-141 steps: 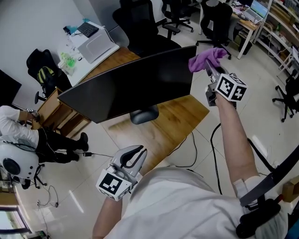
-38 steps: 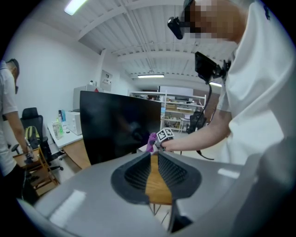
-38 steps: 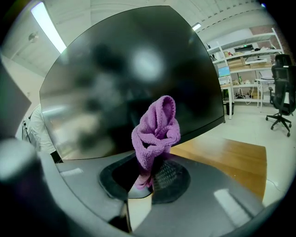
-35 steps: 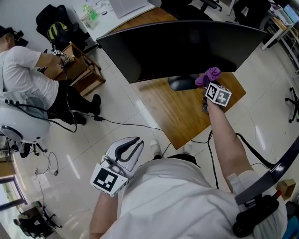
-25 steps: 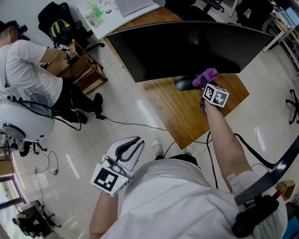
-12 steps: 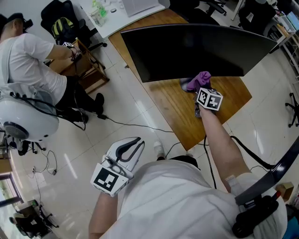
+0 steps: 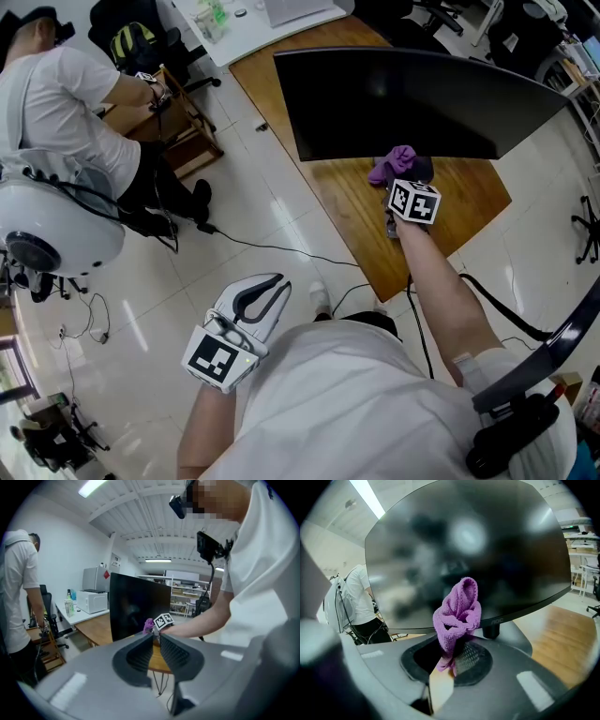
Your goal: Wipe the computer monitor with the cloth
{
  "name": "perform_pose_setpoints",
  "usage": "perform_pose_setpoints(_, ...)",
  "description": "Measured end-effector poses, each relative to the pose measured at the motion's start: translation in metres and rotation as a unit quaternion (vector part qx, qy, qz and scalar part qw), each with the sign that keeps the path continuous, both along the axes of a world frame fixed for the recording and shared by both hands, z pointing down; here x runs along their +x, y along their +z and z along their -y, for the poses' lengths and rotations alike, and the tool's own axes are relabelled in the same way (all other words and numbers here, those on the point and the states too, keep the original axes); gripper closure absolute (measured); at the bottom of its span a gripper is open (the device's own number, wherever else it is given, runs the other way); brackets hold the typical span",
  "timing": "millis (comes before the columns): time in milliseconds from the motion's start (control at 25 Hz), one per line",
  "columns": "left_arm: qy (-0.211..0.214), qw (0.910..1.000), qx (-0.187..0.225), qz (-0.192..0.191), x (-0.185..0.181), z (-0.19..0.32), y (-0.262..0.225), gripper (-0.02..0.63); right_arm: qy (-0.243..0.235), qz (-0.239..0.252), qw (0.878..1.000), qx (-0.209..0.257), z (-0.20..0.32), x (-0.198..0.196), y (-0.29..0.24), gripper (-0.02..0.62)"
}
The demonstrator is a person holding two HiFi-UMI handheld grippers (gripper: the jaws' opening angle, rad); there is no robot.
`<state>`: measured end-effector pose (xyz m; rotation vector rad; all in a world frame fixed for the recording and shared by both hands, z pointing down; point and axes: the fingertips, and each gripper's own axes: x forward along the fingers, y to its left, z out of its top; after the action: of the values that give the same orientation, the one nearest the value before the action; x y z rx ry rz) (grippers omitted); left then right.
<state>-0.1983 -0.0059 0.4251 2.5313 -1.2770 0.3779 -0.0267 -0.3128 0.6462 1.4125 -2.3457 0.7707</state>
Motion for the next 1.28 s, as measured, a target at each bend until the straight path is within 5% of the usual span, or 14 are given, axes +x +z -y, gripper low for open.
perform_pose_setpoints(1280, -0.09, 0.9957, 0.004, -0.02, -0.061, -0.033, 0.009, 0.535, -0.153, -0.006, 0.988, 0.004, -0.046, -0.165, -0.003, 0.548)
